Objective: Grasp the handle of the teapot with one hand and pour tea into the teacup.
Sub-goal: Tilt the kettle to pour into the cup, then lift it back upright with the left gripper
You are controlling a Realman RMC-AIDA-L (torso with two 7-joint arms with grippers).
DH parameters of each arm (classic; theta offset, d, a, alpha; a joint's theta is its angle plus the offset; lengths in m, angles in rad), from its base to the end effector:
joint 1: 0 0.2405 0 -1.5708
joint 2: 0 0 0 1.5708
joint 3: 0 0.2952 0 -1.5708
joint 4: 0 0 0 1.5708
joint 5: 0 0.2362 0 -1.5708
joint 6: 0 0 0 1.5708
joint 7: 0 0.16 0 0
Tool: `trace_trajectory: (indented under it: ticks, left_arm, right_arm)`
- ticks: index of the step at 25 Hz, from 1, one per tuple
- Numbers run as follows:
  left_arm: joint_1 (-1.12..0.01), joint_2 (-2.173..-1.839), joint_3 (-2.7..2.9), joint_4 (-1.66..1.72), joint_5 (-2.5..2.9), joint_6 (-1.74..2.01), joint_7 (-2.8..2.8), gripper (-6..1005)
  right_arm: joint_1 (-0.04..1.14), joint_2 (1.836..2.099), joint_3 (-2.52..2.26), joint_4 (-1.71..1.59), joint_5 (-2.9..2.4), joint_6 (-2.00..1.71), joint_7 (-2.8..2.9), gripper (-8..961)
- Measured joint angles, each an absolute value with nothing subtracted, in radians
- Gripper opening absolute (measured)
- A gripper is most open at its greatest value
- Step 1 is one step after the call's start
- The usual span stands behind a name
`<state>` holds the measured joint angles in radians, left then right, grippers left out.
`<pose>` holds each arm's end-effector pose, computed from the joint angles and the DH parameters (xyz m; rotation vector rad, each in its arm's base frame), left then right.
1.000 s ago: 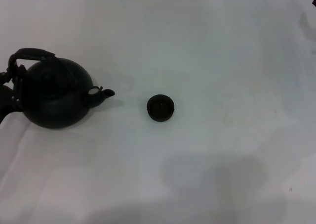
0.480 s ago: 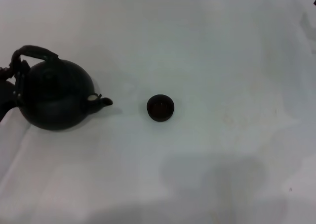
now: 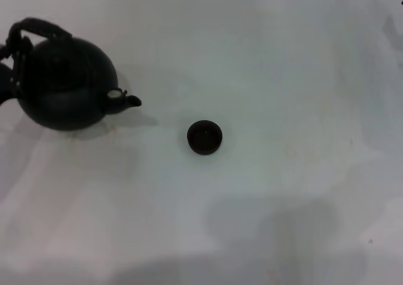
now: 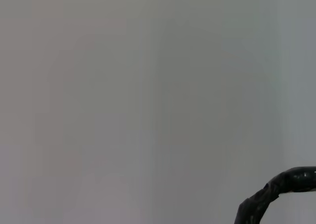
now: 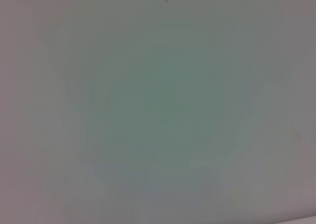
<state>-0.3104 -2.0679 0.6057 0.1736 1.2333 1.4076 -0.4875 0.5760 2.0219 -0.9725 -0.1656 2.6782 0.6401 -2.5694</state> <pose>-0.3990 0.3145 -0.0237 -1.8593 -0.4498 -0.7929 0.4223 0.4452 0.0026 -1.4883 0.9621 0.5283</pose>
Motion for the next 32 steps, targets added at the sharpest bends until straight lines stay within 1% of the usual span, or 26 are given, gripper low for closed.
trace_trajectory:
  ticks: [16,32]
  left_arm:
    - [-0.452,-2.063,0.608,0.332,1.433,1.395,-0.389,122]
    - [-0.516,-2.074,0.609,0.338,1.535,1.383,-0.300,115]
  right_arm:
    - [0.567,2.023,-0.973,-0.157,2.678,0.655,-2.569,856]
    - [0.563,2.026,-0.978,-0.150,2.678,0.682,-2.543,856]
